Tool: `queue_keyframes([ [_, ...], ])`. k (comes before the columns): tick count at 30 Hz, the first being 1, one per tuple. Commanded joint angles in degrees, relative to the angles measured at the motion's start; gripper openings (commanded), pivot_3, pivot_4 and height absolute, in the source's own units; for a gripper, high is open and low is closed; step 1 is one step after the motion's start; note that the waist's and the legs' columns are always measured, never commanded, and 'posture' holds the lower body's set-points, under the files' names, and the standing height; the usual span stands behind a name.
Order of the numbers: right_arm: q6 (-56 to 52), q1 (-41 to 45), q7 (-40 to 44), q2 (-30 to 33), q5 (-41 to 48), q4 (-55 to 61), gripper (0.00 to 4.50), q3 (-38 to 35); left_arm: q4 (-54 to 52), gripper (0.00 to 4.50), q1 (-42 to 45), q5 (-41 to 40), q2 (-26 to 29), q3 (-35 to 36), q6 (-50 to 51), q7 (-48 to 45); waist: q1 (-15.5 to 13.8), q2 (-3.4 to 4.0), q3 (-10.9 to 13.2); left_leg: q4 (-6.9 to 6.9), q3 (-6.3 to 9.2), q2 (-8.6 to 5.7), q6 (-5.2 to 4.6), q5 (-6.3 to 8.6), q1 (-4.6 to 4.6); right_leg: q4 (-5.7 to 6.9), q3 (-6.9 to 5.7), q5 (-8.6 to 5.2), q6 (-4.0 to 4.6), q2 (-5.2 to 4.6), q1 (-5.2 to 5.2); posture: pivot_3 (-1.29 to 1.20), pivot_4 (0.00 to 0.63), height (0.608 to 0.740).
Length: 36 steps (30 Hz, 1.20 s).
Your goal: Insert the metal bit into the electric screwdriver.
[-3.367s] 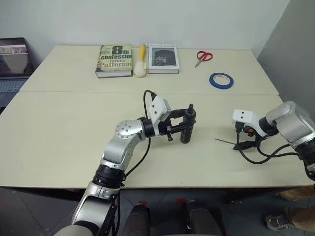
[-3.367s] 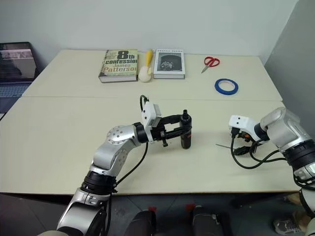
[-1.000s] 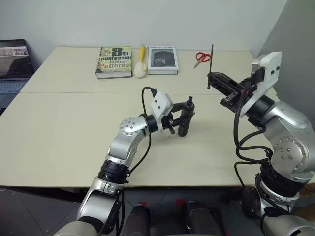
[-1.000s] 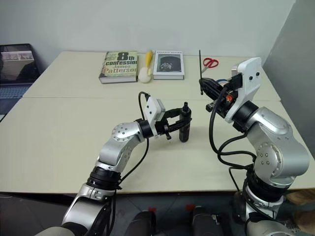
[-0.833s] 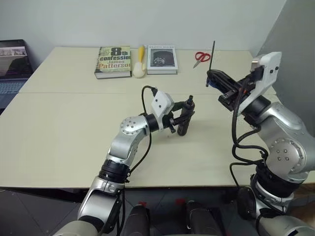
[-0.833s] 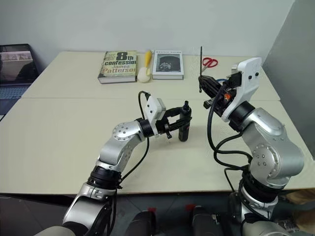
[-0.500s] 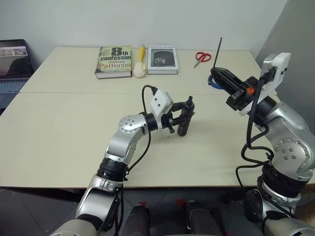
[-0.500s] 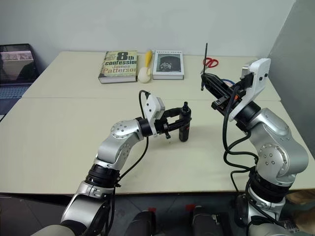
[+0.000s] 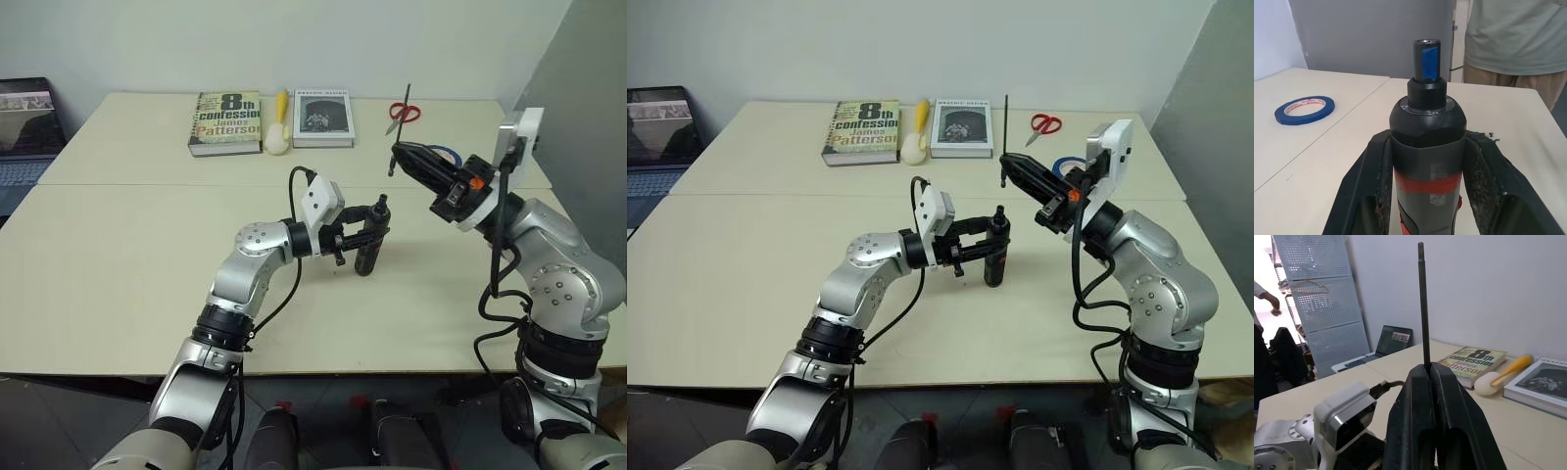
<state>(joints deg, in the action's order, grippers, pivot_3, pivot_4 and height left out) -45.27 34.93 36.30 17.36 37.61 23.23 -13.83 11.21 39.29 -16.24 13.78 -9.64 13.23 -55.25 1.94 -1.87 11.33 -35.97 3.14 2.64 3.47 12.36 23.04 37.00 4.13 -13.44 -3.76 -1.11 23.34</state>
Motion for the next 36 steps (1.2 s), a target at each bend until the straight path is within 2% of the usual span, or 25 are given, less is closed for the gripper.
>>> queue_keyframes([
  [1, 1.98, -0.28, 0.13, 0.36, 2.49, 0.75, 0.00, 0.64, -1.46, 1.66, 0.22, -0.46, 0.23, -0.31, -0.66, -1.35, 0.01, 0.00, 0.00, 0.00, 0.00, 0.00, 0.00, 0.00, 0.00, 0.00, 0.00, 0.00, 0.00, 0.00, 0.00, 0.00, 0.150, 0.740],
  [36, 9.63, -4.01, 2.59, 4.17, 3.03, -3.33, 0.00, 5.76, -1.57, 1.66, 0.82, -0.57, 1.92, -0.65, 0.23, -3.51, -0.01, 0.00, 0.00, 0.00, 0.00, 0.01, 0.00, 0.00, 0.00, -0.03, 0.00, -0.04, 0.06, 0.00, 0.00, 0.00, 0.150, 0.740],
])
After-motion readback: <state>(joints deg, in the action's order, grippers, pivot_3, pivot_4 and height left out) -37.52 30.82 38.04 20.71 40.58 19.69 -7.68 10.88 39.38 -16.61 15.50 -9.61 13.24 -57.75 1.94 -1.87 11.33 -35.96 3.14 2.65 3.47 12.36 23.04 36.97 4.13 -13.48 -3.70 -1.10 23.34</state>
